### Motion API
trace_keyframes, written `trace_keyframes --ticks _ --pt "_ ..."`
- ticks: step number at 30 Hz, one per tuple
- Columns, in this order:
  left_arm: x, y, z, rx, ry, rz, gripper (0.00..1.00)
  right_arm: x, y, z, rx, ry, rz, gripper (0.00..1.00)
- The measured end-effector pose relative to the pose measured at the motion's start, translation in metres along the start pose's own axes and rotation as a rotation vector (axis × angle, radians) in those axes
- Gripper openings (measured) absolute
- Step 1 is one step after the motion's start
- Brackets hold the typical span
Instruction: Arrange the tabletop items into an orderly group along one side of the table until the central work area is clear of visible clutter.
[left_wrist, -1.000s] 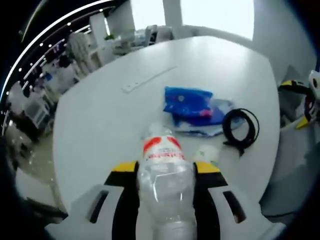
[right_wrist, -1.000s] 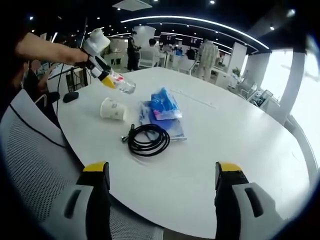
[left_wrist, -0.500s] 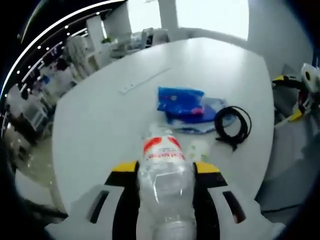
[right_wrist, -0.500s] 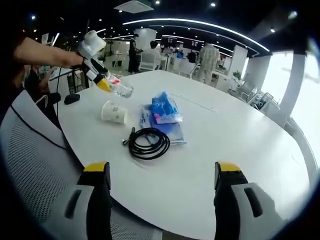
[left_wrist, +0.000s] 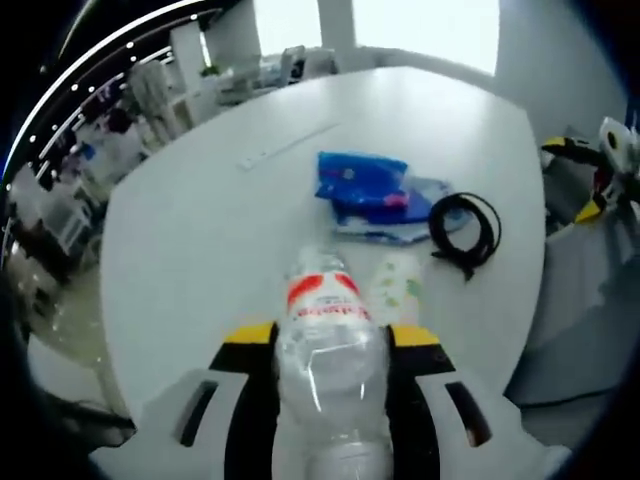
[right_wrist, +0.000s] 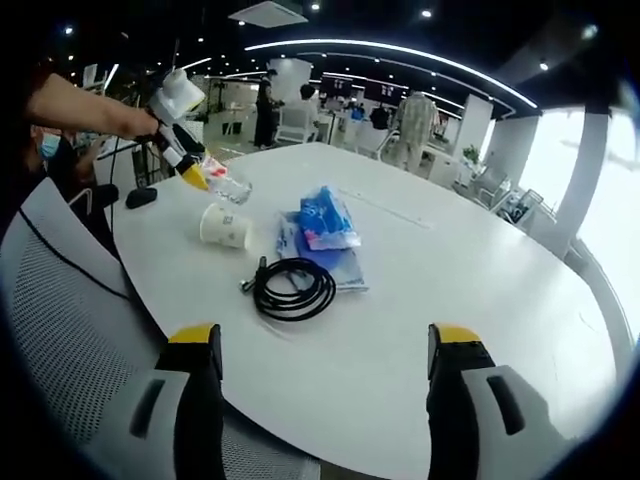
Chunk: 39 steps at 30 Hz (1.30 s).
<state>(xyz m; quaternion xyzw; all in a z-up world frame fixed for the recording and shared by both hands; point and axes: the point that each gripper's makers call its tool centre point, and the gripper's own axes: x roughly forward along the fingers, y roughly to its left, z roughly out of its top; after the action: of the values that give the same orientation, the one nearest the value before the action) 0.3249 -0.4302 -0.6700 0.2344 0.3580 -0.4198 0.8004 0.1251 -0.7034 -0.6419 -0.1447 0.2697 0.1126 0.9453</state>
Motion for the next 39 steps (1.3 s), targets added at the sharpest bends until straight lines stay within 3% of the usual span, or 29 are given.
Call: trace_keyframes --ticks 13,23,31,39 --pt "-0.009 0.006 -0.004 0.04 0.077 -0.03 0.37 0.0 -0.001 0.002 0.004 -0.011 -0.003 0.84" --pt "-0.014 0.01 -0.014 0.122 0.181 -0.058 0.37 0.0 0.0 0.002 0.011 -0.015 0.003 0.85" --pt "-0.014 0.014 -0.02 0.154 0.232 -0.072 0.37 0.0 0.004 0.005 0.023 -0.033 0.028 0.91" --pt "-0.018 0.013 -0.032 0.189 0.332 -0.113 0.37 0.0 0.008 0.009 0.028 -0.057 0.05 1.0"
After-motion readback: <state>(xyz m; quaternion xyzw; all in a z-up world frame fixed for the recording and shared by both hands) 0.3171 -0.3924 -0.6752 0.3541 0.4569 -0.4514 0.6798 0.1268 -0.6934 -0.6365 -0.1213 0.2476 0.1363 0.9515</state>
